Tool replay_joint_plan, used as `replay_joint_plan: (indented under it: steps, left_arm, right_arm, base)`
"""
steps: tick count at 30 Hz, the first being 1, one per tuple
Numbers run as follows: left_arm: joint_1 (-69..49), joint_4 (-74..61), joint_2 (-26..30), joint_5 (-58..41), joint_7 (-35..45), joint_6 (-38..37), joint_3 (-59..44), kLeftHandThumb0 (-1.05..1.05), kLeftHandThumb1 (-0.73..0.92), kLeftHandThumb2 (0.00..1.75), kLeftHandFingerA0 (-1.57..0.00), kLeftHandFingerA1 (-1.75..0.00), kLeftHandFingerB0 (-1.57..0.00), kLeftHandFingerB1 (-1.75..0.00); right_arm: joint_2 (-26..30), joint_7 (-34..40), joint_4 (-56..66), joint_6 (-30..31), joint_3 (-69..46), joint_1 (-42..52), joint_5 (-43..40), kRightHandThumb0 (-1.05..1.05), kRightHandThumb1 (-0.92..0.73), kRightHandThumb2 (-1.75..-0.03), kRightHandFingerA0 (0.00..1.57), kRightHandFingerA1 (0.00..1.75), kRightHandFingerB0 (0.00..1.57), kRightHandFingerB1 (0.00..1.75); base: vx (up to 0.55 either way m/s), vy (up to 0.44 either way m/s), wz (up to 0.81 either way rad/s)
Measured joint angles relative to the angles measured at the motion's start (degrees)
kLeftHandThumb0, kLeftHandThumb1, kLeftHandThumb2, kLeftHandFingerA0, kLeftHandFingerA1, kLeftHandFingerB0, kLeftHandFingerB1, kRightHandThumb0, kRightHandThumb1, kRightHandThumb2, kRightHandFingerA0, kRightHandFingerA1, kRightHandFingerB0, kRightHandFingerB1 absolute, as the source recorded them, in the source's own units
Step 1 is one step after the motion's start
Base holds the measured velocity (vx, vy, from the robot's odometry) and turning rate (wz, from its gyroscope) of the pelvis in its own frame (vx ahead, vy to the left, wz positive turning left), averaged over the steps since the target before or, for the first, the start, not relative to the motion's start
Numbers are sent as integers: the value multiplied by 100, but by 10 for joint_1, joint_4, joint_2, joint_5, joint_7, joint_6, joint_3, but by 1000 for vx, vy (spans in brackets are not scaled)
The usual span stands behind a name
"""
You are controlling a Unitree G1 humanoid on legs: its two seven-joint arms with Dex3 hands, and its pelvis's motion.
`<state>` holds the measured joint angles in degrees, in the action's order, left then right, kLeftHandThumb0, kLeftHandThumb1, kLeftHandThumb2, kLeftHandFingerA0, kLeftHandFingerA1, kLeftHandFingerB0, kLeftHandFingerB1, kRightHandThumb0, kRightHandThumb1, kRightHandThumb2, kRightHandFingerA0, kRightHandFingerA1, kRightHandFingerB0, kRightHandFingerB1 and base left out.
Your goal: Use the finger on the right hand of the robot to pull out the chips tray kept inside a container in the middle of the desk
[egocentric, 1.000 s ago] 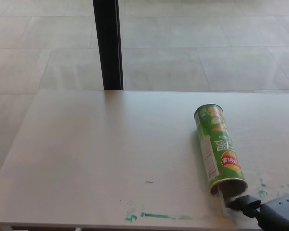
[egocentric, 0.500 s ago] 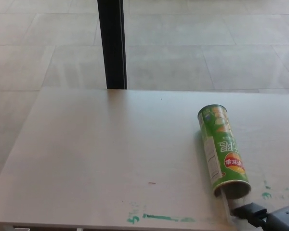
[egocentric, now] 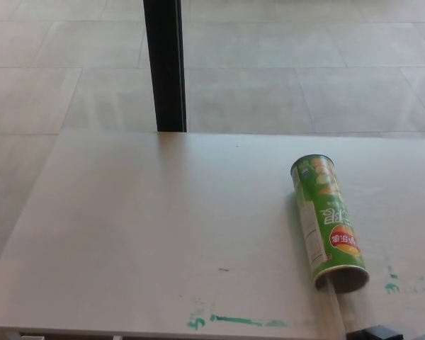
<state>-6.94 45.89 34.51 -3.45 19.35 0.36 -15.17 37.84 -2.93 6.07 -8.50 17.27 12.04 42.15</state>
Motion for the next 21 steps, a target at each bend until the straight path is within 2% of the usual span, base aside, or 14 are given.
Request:
replay_joint_plan:
  steps: [7, 8, 12, 15, 16, 21]
  left_arm:
    - [7, 12, 0, 1, 0, 0, 0, -26, 63, 60, -61, -72, -54, -60]
    - [7, 14, 0, 1, 0, 0, 1, -25, 63, 59, -62, -72, -56, -61]
    - [8, 14, 0, 0, 0, 0, 1, -26, 62, 60, -62, -72, -56, -62]
    - [7, 11, 0, 1, 0, 0, 1, -26, 63, 61, -60, -71, -56, -61]
    - [6, 9, 0, 1, 0, 0, 1, -25, 63, 60, -60, -71, -55, -60]
    - [4, 5, 0, 0, 0, 0, 0, -25, 62, 61, -60, -73, -54, -62]
  right_arm:
    - [13, -4, 21, -13, -14, 37, -18, -32, -61, -58, 81, 128, 37, 36]
    - [15, -6, 24, -13, -15, 42, -19, -41, -51, -78, 85, 115, 32, 47]
    - [22, -10, 40, -15, -24, 66, -22, -41, -53, -79, 83, 112, 30, 47]
    - [25, -16, 45, -18, -30, 75, -26, -40, -52, -78, 84, 110, 31, 46]
    - [26, -17, 46, -19, -32, 78, -28, -34, -61, -58, 79, 118, 37, 35]
    - [28, -21, 50, -23, -41, 96, -32, -33, -59, -58, 80, 115, 36, 35]
  base:
    - [0, 0, 0]
    - [0, 0, 0]
    - [0, 0, 0]
    - [0, 0, 0]
    - [0, 0, 0]
    - [0, 0, 0]
